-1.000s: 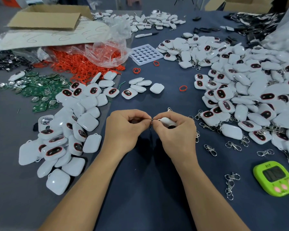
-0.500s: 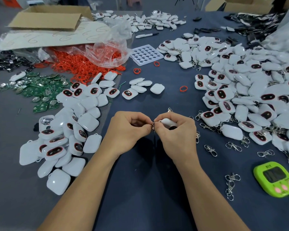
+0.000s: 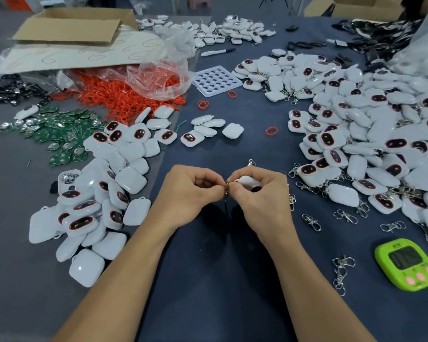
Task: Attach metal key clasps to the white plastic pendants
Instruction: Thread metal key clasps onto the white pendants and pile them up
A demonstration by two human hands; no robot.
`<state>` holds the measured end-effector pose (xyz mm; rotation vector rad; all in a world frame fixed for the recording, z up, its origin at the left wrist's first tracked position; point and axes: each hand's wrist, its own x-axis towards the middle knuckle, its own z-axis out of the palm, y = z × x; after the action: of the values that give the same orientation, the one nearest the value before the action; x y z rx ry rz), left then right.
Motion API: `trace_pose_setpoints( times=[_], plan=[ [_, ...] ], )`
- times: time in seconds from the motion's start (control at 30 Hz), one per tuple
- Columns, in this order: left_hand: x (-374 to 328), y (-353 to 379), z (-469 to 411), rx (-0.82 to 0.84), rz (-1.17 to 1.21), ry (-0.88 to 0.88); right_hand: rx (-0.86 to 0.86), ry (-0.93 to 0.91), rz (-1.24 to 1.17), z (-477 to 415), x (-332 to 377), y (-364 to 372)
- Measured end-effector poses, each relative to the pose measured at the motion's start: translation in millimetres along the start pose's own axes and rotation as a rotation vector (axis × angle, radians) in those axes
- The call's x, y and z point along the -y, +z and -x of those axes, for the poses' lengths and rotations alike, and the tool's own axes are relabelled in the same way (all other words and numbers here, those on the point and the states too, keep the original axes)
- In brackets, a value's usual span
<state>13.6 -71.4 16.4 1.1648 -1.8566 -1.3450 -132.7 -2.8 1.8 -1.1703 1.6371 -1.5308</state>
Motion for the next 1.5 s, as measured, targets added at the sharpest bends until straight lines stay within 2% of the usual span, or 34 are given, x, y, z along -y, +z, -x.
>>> trace_pose_setpoints(
  times=[0.17, 0.27, 0.37, 0.43, 0.47, 0.53, 0.6, 0.83, 0.97, 1.13, 1.5],
  plan=[
    [1.6, 3.2, -1.1, -0.018, -0.005, -0.001, 0.024, 0.002, 0.028, -0.2, -2.2, -0.3],
    [0.1, 6.5, 0.5, -0.093, -0.02, 0.026, 0.015, 0.009, 0.039, -1.1, -2.9, 1.6],
    [-0.9, 8.5, 2.2, -0.316, -0.134, 0.065, -0.036, 0.064, 0.001, -3.3, -2.0, 3.1],
    [-0.6, 6.4, 1.8, -0.5, -0.362, 0.065, -0.044, 0.118, -0.064, -4.3, -0.7, 1.9],
    [-0.4, 5.3, 1.2, -0.539, -0.499, 0.068, -0.038, 0.137, -0.089, -4.6, -0.5, 0.3],
    [0.4, 6.0, 0.7, -0.446, -0.696, 0.083, -0.015, 0.145, -0.1, -5.0, -1.2, -3.9],
    [1.1, 9.7, 1.1, -0.29, -0.753, 0.111, 0.007, 0.147, -0.128, -6.2, -2.7, -8.7],
    [1.5, 7.5, -1.5, -0.144, -0.665, 0.1, 0.133, 0.121, -0.058, -10.0, -6.6, -19.8],
    [-0.8, 6.2, -0.5, -0.111, -0.63, 0.1, 0.067, 0.094, 0.105, -7.8, -11.3, -13.8],
    [-1.6, 4.7, -0.1, -0.081, -0.609, 0.104, 0.044, 0.102, 0.057, -7.1, -9.4, -14.8],
    [4.2, 2.8, -0.6, -0.083, -0.545, 0.103, 0.029, 0.057, 0.166, -4.0, -9.1, -12.3]
  ],
)
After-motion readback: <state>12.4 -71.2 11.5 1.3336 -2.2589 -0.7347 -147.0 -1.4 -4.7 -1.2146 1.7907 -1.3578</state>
